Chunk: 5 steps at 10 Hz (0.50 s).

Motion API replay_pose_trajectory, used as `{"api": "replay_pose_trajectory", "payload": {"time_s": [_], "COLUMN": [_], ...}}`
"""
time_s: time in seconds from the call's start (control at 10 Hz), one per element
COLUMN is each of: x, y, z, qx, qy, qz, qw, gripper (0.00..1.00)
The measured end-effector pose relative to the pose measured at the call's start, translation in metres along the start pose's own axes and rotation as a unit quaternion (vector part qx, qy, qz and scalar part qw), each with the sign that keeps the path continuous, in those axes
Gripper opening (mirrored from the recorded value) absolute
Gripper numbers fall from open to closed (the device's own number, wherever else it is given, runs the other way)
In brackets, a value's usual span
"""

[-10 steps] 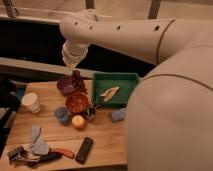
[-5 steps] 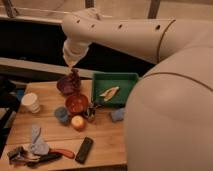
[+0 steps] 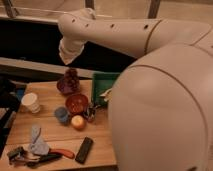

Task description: Place grapes in purple bowl

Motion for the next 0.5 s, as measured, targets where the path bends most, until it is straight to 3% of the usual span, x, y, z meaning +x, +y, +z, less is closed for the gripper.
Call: {"api": "replay_pose_trajectory", "payload": {"time_s": [0.3,0.5], "x": [-0.048,-0.054], "y": [0.021,0.026], "z": [0.032,0.053], "qx": [-0.030,-0.053], "qy": [-0.022,-0.030], "qz": [-0.007,0.001], "qw": [0.9993,0.9981], "gripper": [0.05,0.05]}}
